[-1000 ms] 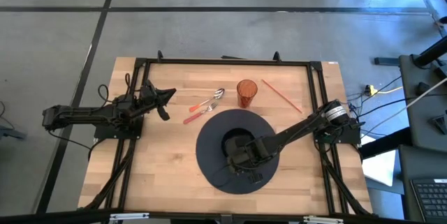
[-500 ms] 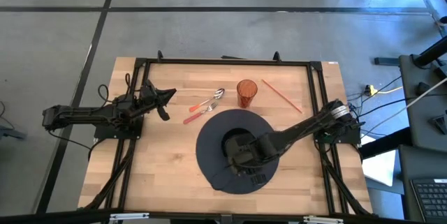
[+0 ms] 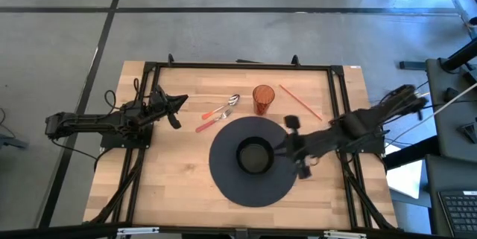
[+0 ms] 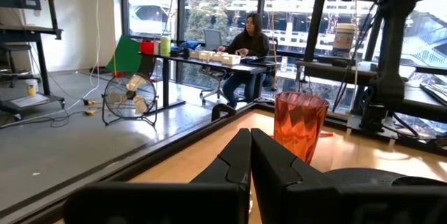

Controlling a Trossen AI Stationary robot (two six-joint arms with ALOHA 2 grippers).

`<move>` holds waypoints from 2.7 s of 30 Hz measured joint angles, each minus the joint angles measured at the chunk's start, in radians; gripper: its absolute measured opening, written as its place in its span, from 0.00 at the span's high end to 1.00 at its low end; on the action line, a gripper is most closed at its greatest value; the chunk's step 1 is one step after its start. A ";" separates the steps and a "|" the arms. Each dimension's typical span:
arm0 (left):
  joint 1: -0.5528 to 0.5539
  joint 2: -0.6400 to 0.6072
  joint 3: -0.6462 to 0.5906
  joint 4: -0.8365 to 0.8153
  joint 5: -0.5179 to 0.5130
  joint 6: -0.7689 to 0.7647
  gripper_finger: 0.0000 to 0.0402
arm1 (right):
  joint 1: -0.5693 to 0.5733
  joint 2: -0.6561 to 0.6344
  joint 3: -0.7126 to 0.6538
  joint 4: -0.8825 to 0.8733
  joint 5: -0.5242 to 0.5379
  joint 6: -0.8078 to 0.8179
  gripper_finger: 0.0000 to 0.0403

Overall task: Pick & Place Utensil
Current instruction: Put the brown cup at the top right of the black table mat

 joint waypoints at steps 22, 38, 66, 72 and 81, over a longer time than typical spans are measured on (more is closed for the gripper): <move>0.000 0.000 0.000 0.002 -0.010 0.003 0.99 | -0.146 -0.519 -1.016 1.026 -0.043 -0.127 0.98; 0.000 0.000 0.000 0.009 -0.072 0.003 0.99 | -0.300 -0.609 -1.195 1.221 -0.105 -0.075 0.99; 0.000 0.000 0.000 0.008 -0.077 0.012 0.99 | -0.412 -0.668 -1.195 1.122 -0.192 -0.048 0.99; 0.000 0.000 0.000 0.008 -0.075 0.011 0.99 | -0.412 -0.668 -1.195 1.114 -0.189 -0.050 0.97; 0.000 0.000 0.000 0.008 -0.063 0.001 0.99 | -0.412 -0.668 -1.195 1.112 -0.173 -0.049 0.99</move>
